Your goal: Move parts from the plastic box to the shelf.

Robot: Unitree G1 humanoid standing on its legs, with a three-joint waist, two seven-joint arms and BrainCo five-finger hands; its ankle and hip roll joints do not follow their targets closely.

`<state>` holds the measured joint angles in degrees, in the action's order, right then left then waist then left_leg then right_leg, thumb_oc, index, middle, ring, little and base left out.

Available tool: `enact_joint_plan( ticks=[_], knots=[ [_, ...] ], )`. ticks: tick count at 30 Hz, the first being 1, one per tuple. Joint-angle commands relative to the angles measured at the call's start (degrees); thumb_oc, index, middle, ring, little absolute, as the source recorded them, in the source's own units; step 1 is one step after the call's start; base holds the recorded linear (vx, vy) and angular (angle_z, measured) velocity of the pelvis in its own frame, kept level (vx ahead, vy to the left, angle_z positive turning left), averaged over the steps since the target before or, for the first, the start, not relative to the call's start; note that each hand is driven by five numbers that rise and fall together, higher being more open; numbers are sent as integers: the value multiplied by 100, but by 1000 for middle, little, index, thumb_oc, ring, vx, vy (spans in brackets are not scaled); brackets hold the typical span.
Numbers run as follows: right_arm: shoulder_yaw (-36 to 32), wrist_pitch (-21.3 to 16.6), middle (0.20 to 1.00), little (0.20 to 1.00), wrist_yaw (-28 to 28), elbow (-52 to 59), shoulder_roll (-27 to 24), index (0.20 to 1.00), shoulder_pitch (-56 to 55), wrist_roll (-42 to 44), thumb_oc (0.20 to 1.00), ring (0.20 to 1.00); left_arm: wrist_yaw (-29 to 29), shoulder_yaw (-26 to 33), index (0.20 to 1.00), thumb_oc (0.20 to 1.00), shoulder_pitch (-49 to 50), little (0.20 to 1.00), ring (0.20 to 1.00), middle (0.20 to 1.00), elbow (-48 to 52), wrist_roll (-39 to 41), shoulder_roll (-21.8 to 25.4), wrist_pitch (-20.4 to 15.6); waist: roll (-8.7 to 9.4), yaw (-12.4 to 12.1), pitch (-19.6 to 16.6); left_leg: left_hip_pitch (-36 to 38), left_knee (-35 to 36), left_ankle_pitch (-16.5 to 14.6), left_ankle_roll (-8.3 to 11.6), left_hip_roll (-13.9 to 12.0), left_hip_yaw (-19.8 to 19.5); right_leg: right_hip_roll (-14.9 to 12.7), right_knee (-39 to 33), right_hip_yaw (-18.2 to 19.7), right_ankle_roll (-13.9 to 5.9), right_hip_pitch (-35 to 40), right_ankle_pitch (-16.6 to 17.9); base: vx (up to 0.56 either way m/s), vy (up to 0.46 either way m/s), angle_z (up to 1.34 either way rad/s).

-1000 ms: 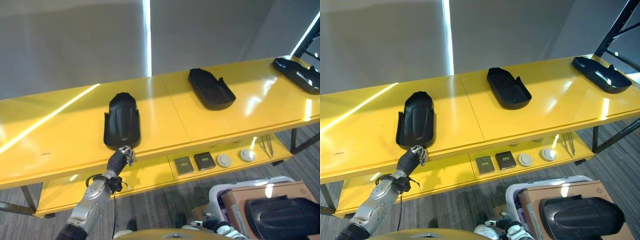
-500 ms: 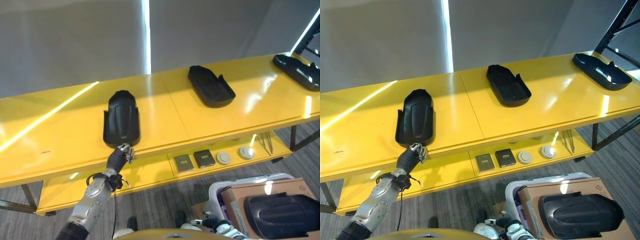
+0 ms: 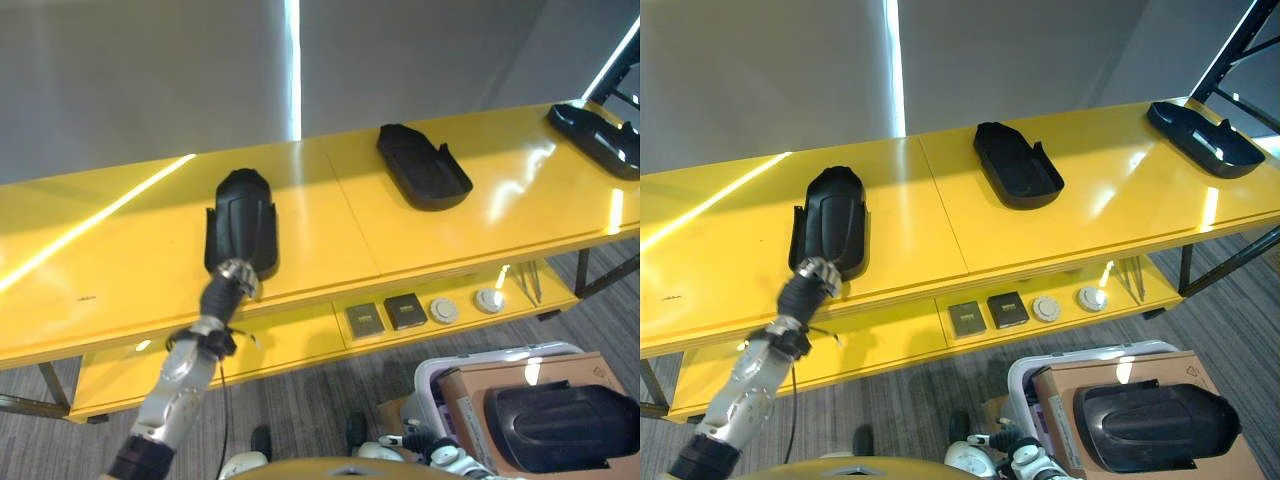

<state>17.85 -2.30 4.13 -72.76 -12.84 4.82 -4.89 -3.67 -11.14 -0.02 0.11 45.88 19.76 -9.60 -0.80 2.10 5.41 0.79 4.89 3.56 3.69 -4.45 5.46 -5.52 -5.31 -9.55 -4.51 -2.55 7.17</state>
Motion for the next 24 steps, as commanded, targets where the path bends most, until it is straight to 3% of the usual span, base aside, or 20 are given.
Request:
enact_joint_plan(
  ticks=[1,16,20,24],
  knots=[
    [298,22,1000,1000,-45,-233,96,1000,145,-152,1000,1000,-41,300,200,200,-588,200,200,200,308,-191,149,-395,63,92,126,152,11,-440,98,-187,-138,-503,90,62,-444,667,-661,0,0,0],
    [250,7,1000,1000,-33,-233,71,1000,124,-116,1000,1000,-197,295,200,200,-365,200,200,200,670,-221,346,-329,31,51,138,97,11,-417,86,-153,-154,-518,85,32,-447,625,-631,0,0,0],
    [163,-25,1000,1000,-21,-224,94,1000,92,-18,1000,1000,-490,473,200,200,-193,200,200,200,1557,249,336,-345,41,23,185,61,11,-405,85,-144,-162,-518,79,40,-452,586,-611,0,0,0],
    [105,-44,1000,1000,-44,-246,78,1000,77,50,1000,1000,-553,473,200,200,149,200,200,200,1821,178,455,-348,33,-16,199,56,11,-388,85,-154,-171,-503,77,29,-440,594,-617,0,0,0]
  ],
)
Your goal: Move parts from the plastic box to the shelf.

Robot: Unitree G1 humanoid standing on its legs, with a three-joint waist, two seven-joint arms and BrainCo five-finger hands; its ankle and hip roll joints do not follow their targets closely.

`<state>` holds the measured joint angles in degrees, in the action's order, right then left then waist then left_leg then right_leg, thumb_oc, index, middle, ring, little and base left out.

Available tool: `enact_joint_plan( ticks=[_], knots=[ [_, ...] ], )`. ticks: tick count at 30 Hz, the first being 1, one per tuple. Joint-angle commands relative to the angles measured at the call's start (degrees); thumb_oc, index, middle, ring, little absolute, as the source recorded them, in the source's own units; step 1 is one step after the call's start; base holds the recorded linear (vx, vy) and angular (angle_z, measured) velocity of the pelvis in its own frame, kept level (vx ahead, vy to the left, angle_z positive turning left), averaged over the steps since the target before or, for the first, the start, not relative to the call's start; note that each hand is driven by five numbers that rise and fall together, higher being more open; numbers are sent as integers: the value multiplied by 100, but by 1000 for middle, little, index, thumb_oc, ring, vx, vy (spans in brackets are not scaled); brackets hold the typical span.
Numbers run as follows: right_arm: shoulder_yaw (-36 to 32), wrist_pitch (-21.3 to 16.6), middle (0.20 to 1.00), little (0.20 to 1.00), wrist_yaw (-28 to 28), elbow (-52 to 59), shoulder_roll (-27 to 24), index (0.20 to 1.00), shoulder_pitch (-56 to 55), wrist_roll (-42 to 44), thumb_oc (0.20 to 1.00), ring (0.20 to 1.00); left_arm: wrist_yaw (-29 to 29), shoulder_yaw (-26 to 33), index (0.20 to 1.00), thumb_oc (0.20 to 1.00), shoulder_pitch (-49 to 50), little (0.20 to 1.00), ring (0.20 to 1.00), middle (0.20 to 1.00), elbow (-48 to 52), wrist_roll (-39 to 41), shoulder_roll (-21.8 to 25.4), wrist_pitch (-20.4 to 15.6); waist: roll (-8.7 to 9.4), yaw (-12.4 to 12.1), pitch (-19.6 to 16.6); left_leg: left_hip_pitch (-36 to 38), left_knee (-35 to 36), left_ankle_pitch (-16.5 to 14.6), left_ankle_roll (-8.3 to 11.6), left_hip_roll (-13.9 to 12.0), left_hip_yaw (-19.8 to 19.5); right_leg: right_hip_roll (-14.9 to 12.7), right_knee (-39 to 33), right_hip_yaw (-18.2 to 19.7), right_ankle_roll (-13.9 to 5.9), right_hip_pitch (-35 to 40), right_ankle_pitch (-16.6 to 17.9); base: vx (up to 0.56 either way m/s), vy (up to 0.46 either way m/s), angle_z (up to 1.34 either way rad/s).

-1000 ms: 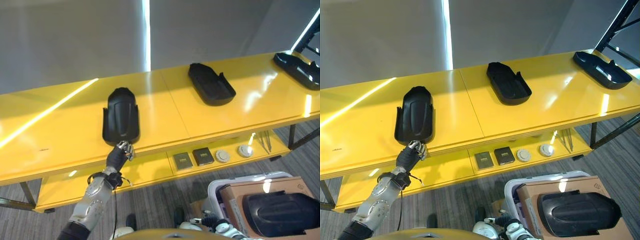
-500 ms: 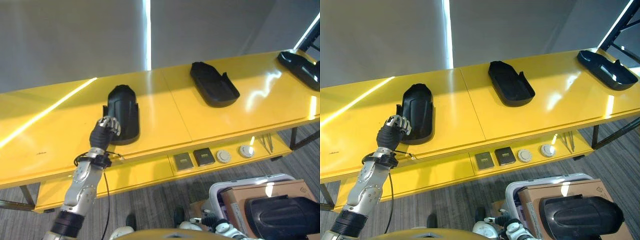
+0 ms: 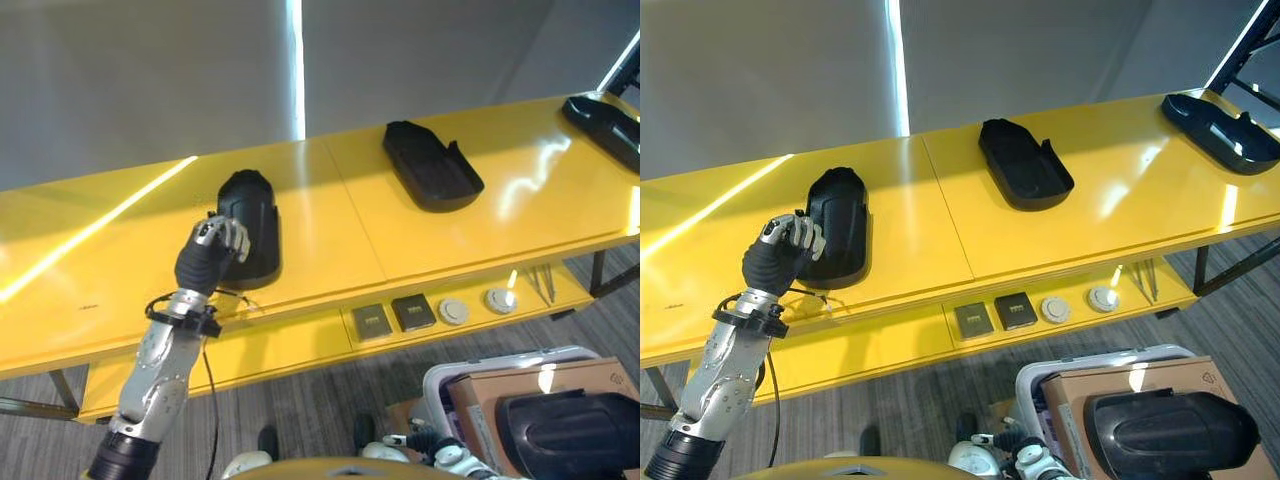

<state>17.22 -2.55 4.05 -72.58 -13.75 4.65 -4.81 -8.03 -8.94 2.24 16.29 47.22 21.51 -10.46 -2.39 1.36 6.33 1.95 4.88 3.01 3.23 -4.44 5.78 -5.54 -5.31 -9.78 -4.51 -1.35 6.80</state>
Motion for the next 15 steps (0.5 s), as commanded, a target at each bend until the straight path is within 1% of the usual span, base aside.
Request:
enact_joint_plan(
  ticks=[1,2,4,10,15],
  knots=[
    [163,-18,1000,1000,-39,-267,162,1000,94,47,1000,1000,-119,247,200,200,10,200,200,200,245,-34,372,-247,187,50,109,-59,12,-331,133,-157,-205,-498,76,50,-433,478,-585,0,0,0],
    [155,-16,1000,1000,-41,-272,133,1000,91,36,1000,1000,-70,299,200,200,193,200,200,200,275,-225,549,-219,180,21,125,-71,12,-313,139,-167,-224,-489,81,34,-425,483,-589,0,0,0],
    [157,-12,1000,1000,-41,-283,104,1000,114,29,1000,1000,-81,301,200,200,419,200,200,200,281,-361,709,-136,157,-14,151,-104,12,-289,144,-164,-257,-481,84,12,-419,481,-592,-6,-5,3],
    [163,-17,1000,1000,-19,-289,75,1000,141,-1,1000,1000,-265,79,200,200,648,200,200,200,256,-233,837,56,115,-49,194,-145,12,-264,144,-136,-292,-489,76,-65,-421,471,-577,-13,-8,8],
    [174,-8,1000,1000,6,-268,52,1000,158,-6,1000,1000,-248,-25,200,200,644,200,200,200,90,-228,841,108,92,-51,250,-219,12,-230,142,-119,-305,-488,84,-88,-421,409,-551,-7,0,0]
  ],
)
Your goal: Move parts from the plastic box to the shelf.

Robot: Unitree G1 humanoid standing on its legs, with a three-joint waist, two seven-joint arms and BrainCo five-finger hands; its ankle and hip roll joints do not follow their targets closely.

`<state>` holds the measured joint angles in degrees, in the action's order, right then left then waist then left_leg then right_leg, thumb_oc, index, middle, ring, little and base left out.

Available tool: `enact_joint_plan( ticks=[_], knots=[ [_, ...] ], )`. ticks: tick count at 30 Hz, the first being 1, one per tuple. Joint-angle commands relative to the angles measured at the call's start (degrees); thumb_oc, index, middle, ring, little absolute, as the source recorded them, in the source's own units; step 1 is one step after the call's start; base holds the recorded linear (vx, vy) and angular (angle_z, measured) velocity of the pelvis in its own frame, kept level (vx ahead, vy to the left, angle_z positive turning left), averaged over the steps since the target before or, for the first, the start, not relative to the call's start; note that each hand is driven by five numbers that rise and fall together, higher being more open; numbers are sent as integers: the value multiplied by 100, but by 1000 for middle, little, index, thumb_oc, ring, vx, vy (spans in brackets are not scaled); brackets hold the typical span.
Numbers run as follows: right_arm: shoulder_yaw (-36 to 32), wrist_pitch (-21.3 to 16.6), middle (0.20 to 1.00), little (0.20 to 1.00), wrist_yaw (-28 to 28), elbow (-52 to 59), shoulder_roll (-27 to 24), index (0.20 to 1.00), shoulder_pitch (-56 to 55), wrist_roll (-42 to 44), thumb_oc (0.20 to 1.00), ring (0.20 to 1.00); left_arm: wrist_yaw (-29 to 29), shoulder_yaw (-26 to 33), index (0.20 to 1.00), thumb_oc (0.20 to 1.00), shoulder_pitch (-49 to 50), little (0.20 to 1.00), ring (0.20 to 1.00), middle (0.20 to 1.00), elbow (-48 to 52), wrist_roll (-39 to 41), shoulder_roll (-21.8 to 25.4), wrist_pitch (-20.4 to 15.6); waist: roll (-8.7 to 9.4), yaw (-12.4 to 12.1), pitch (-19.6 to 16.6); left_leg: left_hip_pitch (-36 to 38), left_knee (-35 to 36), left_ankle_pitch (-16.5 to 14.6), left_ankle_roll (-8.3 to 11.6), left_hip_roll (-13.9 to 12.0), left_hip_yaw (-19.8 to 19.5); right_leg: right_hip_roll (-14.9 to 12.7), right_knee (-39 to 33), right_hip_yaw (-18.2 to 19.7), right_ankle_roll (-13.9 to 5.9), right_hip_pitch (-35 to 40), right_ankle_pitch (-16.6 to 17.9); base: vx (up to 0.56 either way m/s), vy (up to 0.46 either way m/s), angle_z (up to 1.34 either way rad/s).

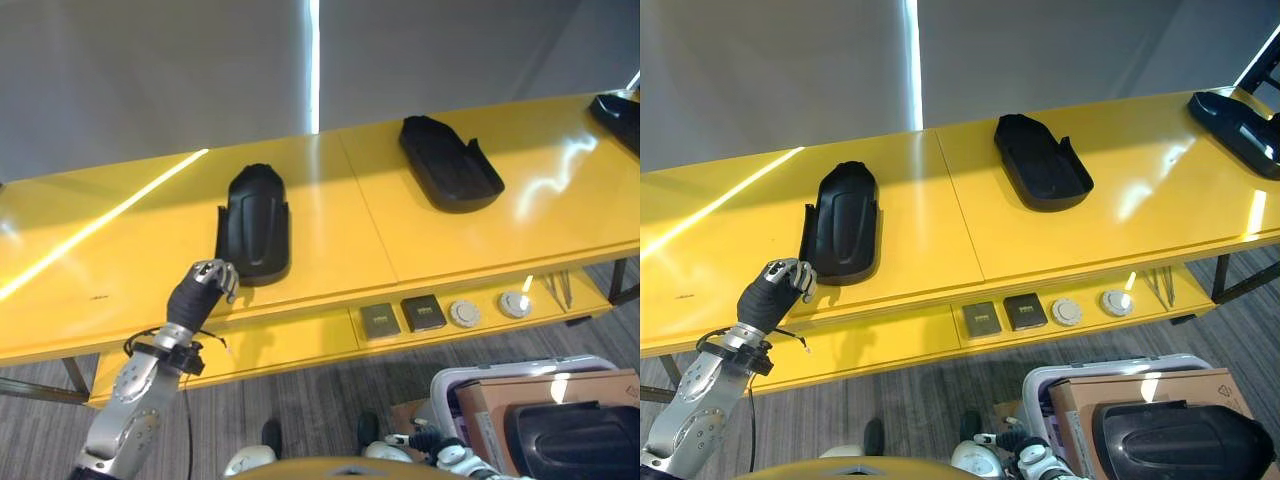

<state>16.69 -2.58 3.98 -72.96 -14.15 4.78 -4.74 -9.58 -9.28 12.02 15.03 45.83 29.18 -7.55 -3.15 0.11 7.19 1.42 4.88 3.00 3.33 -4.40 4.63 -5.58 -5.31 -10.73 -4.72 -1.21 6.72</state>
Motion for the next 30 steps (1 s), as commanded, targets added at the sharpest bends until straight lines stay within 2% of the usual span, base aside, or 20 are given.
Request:
enact_joint_plan(
  ticks=[1,12,30],
  knots=[
    [235,-5,1000,1000,21,-218,82,1000,136,-23,1000,1000,-80,-8,200,200,-357,200,200,200,148,-86,53,-183,166,75,187,-191,12,-221,134,-118,-192,-488,81,6,-400,375,-535,0,0,0],
    [115,-15,1000,1000,74,-117,1,1000,107,171,1000,1000,29,-163,200,200,-684,200,200,200,-519,-72,-207,-201,129,160,339,-410,12,-138,129,-89,-137,-488,60,92,-416,112,-436,-15,4,0],
    [234,-51,1000,1000,173,11,5,1000,107,199,1000,1000,695,55,200,200,-1864,200,200,200,-1670,-408,-598,-598,218,404,377,-590,12,-87,159,-159,8,-399,31,339,-395,-221,-355,2,-4,-6]
  ],
)
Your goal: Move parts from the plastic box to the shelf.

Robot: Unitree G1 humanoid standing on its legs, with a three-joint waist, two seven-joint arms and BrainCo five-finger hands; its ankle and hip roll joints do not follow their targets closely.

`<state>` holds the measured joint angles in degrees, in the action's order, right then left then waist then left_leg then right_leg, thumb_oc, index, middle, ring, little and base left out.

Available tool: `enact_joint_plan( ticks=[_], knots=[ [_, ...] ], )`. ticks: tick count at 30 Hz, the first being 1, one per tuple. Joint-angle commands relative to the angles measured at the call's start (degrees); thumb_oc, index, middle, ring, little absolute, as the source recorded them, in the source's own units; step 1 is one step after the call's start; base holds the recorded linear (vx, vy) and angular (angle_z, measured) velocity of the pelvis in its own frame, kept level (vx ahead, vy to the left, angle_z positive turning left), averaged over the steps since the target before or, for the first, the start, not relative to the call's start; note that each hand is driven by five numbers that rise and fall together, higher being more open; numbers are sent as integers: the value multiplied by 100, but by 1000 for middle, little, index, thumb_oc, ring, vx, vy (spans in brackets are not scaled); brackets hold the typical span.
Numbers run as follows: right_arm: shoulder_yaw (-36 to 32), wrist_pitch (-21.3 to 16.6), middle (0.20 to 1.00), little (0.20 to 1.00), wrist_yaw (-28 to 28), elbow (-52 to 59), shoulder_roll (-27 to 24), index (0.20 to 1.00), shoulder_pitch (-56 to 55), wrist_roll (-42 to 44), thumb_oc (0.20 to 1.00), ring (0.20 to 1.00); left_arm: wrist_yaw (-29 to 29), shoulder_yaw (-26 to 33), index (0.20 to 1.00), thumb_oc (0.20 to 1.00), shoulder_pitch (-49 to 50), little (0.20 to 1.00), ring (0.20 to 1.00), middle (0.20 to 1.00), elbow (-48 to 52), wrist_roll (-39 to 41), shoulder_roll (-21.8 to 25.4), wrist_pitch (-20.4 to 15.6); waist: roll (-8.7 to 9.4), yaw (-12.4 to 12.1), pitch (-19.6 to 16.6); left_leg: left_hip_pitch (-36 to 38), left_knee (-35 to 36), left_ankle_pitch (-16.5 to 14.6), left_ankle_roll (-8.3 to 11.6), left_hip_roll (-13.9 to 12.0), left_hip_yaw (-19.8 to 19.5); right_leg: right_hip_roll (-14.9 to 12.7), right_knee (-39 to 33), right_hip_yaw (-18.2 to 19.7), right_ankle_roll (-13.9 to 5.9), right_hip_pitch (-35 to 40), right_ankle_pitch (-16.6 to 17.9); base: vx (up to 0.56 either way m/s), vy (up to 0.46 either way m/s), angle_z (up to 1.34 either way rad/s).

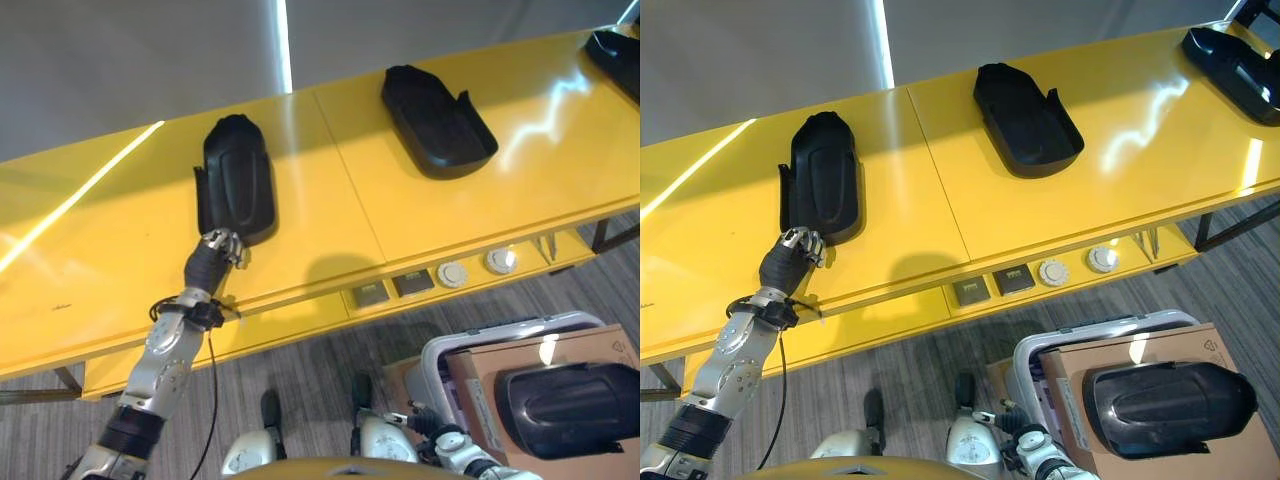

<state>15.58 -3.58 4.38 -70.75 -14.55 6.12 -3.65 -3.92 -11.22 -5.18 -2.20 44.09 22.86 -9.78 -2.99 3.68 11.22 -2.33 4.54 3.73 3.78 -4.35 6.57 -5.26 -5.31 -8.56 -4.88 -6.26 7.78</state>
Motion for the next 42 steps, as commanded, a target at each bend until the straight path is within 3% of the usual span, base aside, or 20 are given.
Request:
enact_joint_plan(
  ticks=[1,9,15,16,17,18,19,27,29,30,31,32,33,35,36,37,39,40,42],
  knots=[
    [341,47,1000,1000,139,-218,49,1000,-33,95,1000,1000,138,283,200,200,-147,200,200,200,45,-257,53,-386,210,49,-29,-208,46,-162,115,-171,-179,-429,31,131,-380,284,-462,14,-4,-7],
    [269,55,1000,1000,142,-223,59,1000,-110,147,1000,1000,60,448,200,200,15,200,200,200,361,-242,121,-394,224,29,-105,-77,46,-199,119,-186,-199,-414,31,108,-370,441,-520,5,-2,-3],
    [274,123,1000,1000,33,-300,93,1000,-143,7,1000,1000,-59,741,200,200,447,200,200,200,1442,-371,175,-494,296,-150,-394,146,46,-296,92,-175,-369,-431,62,-67,-355,805,-638,30,8,14],
    [295,137,1000,1000,20,-325,124,1000,-114,-25,1000,1000,-36,755,291,291,540,291,291,291,1703,-347,48,-538,356,-213,-492,210,46,-334,64,-159,-415,-450,68,-93,-361,889,-658,46,54,17],
    [290,139,1000,1000,29,-300,138,1000,-84,-3,1000,1000,-11,751,517,517,595,517,517,517,1878,-367,-16,-576,398,-250,-552,263,46,-366,39,-145,-427,-461,66,-85,-372,926,-658,31,89,19],
    [253,132,1000,1000,40,-292,143,1000,-62,44,1000,1000,10,740,843,843,650,843,843,843,2036,-398,-47,-595,431,-278,-592,306,46,-399,7,-117,-437,-481,74,-72,-386,953,-659,31,97,15],
    [220,120,1000,1000,47,-284,161,1000,-56,101,1000,1000,23,734,1000,1000,680,1000,1000,1000,2144,-438,-39,-602,470,-305,-630,345,46,-437,-23,-87,-434,-501,79,-60,-402,976,-654,12,73,6],
    [-287,-30,1000,1000,142,-2,263,1000,-428,923,1000,1000,230,596,1000,1000,426,1000,1000,1000,2455,-891,183,-654,759,-213,-638,566,46,-629,-269,174,-340,-805,645,137,-626,862,-578,-6,169,-1],
    [-503,-55,1000,1000,180,-9,322,1000,-561,1231,1000,1000,284,451,1000,1000,194,1000,1000,1000,2424,-968,205,-704,835,-38,-498,598,46,-647,-350,225,-236,-889,1006,378,-735,514,-178,-97,204,1],
    [-507,-54,1000,1000,179,-8,322,1000,-559,1232,1000,1000,284,446,1000,1000,185,1000,1000,1000,2416,-968,205,-709,837,-57,-498,596,46,-649,-353,227,-219,-889,1014,397,-738,498,-176,-143,172,-20],
    [-526,-39,1000,1000,219,-17,361,1000,-574,1236,1000,1000,311,416,1000,1000,53,1000,1000,1000,2361,-1069,247,-746,839,9,-363,624,46,-639,-392,215,-65,-885,1169,384,-790,231,74,-186,224,-62],
    [-490,-18,1000,1000,199,-59,360,1000,-621,1133,1000,1000,349,440,1000,1000,-96,1000,1000,1000,2256,-1184,278,-751,772,-81,-275,679,30,-644,-429,141,170,-972,1539,-116,-744,-27,26,-184,221,-100],
    [-491,-17,1000,1000,199,-58,360,1000,-620,1132,1000,1000,350,439,1000,1000,-100,1000,1000,1000,2253,-1185,277,-752,772,-78,-275,676,29,-645,-428,142,168,-975,1557,-116,-743,-36,15,-137,202,-140],
    [-575,-4,1000,1000,219,-128,347,1000,-666,1125,1000,1000,397,477,1000,1000,-163,1000,1000,1000,2138,-1329,265,-724,700,-187,-234,688,-53,-668,-498,104,410,-1037,2172,-923,-574,0,-392,-138,188,-132],
    [-716,-18,1000,1000,215,-181,345,1000,-770,1203,1000,1000,382,582,1000,1000,-115,1000,1000,1000,2146,-1387,227,-711,677,-251,-238,694,-174,-718,-568,86,728,-1036,2731,-1491,-483,127,-727,-127,148,-124],
    [-716,-18,1000,1000,215,-181,345,1000,-770,1203,1000,1000,382,582,1000,1000,-115,1000,1000,1000,2146,-1387,227,-711,677,-251,-238,694,-174,-718,-568,86,728,-1036,2731,-1491,-483,127,-727,-58,90,-124],
    [-568,7,1000,1000,152,-256,335,1000,-835,906,1000,1000,397,696,1000,1000,-1,1000,1000,1000,2188,-1408,158,-699,702,-380,-283,730,-262,-855,-593,62,962,-1066,3183,-1875,-551,369,-1024,-59,-59,-78],
    [-447,16,1000,1000,126,-248,344,1000,-856,782,1000,1000,423,756,1000,1000,112,1000,1000,1000,2165,-1441,98,-699,776,-429,-329,641,-378,-839,-569,50,1155,-936,2848,-1882,-560,585,-1055,-117,-123,-51],
    [-441,17,1000,1000,128,-244,345,1000,-864,782,1000,1000,424,757,1000,1000,121,1000,1000,1000,2166,-1443,99,-701,768,-445,-330,649,-389,-845,-559,30,1174,-907,2805,-1871,-551,605,-1036,-57,-154,-103]
  ],
)
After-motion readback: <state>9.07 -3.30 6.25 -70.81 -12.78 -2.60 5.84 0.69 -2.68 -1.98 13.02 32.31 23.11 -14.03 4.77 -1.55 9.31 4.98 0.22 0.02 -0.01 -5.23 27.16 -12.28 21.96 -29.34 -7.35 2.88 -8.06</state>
